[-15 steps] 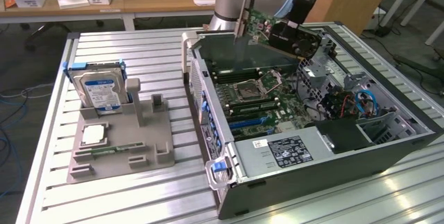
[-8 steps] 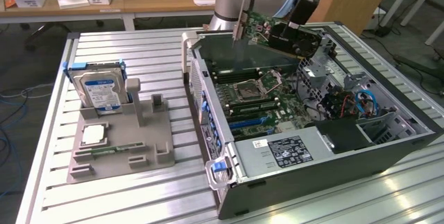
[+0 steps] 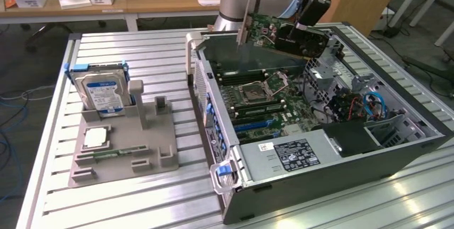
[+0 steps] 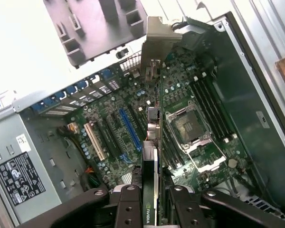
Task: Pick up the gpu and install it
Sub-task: 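Insert the gpu into the slot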
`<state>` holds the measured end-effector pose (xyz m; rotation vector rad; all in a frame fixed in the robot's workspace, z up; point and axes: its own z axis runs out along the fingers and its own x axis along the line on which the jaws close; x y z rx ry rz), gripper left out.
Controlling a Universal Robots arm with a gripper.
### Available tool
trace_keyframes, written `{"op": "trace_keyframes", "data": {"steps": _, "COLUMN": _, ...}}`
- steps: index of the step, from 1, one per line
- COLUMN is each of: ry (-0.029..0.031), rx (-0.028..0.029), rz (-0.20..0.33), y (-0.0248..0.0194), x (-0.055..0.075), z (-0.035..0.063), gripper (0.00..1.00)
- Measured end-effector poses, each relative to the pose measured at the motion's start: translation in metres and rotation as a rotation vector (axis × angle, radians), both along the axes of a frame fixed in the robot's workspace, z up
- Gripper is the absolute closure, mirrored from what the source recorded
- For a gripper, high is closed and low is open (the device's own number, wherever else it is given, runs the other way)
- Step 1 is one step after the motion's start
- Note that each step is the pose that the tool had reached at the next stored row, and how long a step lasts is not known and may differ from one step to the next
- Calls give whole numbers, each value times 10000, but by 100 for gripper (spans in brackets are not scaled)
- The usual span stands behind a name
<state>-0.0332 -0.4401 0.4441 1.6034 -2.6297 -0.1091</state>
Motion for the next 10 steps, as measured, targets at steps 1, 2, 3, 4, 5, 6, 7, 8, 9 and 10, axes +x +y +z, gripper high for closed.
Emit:
{"op": "trace_keyframes", "data": {"steps": 1, "ry": -1, "rx": 0, "rz": 136, "y": 0, "x": 0, "z": 0, "gripper": 73}}
{"op": "trace_keyframes", "data": {"steps": 2, "ry": 0, "rx": 1, "rz": 276, "y": 0, "x": 0, "z": 0, "gripper": 73}}
{"op": "trace_keyframes", "data": {"steps": 3, "ry": -1, "rx": 1, "rz": 414, "y": 0, "x": 0, "z": 0, "gripper": 73}}
{"op": "trace_keyframes", "data": {"steps": 4, "ry": -1, "rx": 3, "rz": 557, "y": 0, "x": 0, "z": 0, "gripper": 73}}
{"op": "trace_keyframes", "data": {"steps": 5, "ry": -1, "rx": 6, "rz": 714, "y": 0, "x": 0, "z": 0, "gripper": 73}}
{"op": "trace_keyframes", "data": {"steps": 6, "ry": -1, "rx": 11, "rz": 864, "y": 0, "x": 0, "z": -1, "gripper": 73}}
{"op": "trace_keyframes", "data": {"steps": 7, "ry": -1, "rx": 15, "rz": 1014, "y": 0, "x": 0, "z": -1, "gripper": 73}}
{"op": "trace_keyframes", "data": {"steps": 8, "ry": -1, "rx": 20, "rz": 1165, "y": 0, "x": 0, "z": -1, "gripper": 73}}
{"op": "trace_keyframes", "data": {"steps": 9, "ry": -2, "rx": 22, "rz": 1317, "y": 0, "x": 0, "z": -1, "gripper": 73}}
{"op": "trace_keyframes", "data": {"steps": 10, "ry": -1, "rx": 24, "rz": 1468, "y": 0, "x": 0, "z": -2, "gripper": 73}}
